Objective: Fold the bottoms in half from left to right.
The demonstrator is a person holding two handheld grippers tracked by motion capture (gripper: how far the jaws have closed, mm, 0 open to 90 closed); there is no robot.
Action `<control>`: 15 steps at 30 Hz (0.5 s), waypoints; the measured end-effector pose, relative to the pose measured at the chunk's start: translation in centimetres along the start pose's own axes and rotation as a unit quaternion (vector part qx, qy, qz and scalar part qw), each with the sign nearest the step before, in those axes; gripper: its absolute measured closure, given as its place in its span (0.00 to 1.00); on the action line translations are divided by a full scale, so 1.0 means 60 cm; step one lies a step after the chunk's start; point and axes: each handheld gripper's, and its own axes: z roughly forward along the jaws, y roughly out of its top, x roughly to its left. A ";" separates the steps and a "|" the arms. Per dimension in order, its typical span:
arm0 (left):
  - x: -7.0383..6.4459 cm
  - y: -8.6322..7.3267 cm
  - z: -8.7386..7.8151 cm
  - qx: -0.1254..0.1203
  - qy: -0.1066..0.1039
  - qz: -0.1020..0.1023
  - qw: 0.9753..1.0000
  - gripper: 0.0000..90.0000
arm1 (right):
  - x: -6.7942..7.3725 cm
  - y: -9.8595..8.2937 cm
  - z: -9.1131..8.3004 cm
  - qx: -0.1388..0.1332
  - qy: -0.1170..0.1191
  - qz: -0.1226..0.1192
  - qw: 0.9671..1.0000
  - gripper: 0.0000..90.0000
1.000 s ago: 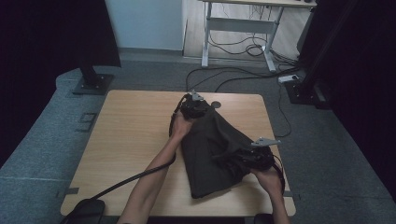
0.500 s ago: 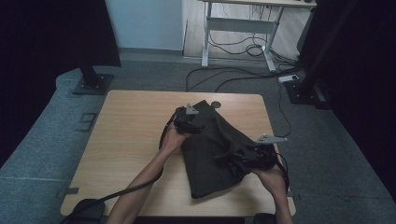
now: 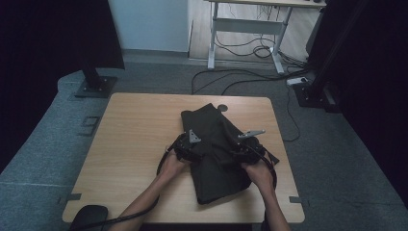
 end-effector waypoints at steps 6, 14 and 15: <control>0.001 0.001 0.002 0.001 -0.001 0.002 1.000 0.18 | -0.052 -0.014 -0.022 0.023 -0.051 0.022 0.998 0.78; 0.006 -0.007 0.003 -0.012 -0.009 -0.013 1.000 0.19 | -0.102 -0.040 -0.017 0.031 -0.072 0.036 0.996 0.73; 0.006 -0.008 0.003 -0.014 -0.009 -0.014 1.000 0.19 | -0.109 -0.043 -0.014 0.031 -0.077 0.039 0.996 0.71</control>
